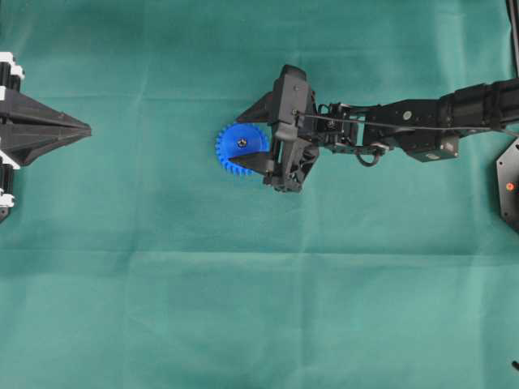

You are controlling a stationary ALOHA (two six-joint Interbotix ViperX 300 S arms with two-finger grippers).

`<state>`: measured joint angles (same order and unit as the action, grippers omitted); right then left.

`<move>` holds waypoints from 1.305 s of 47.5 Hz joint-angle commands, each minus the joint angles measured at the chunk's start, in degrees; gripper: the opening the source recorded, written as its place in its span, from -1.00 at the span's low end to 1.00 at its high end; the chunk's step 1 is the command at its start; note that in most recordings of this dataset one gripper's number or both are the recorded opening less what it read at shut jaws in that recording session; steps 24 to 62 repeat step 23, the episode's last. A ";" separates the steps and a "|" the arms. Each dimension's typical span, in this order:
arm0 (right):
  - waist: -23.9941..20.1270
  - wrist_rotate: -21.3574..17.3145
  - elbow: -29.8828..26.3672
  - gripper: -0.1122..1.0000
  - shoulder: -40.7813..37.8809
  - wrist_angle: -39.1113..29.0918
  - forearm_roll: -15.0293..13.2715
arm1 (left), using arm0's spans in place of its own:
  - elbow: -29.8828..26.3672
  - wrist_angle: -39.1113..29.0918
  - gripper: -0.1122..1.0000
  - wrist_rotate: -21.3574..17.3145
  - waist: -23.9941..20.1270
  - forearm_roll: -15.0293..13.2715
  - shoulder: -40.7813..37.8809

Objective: Insert the shaft placed at a random location into the center hole of the medium gear at another random location.

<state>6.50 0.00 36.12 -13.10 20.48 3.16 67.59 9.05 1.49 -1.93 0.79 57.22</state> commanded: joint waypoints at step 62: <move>-0.18 -0.26 0.53 0.65 11.51 -3.16 0.18 | -1.58 0.35 -0.80 0.00 -0.18 0.18 -0.09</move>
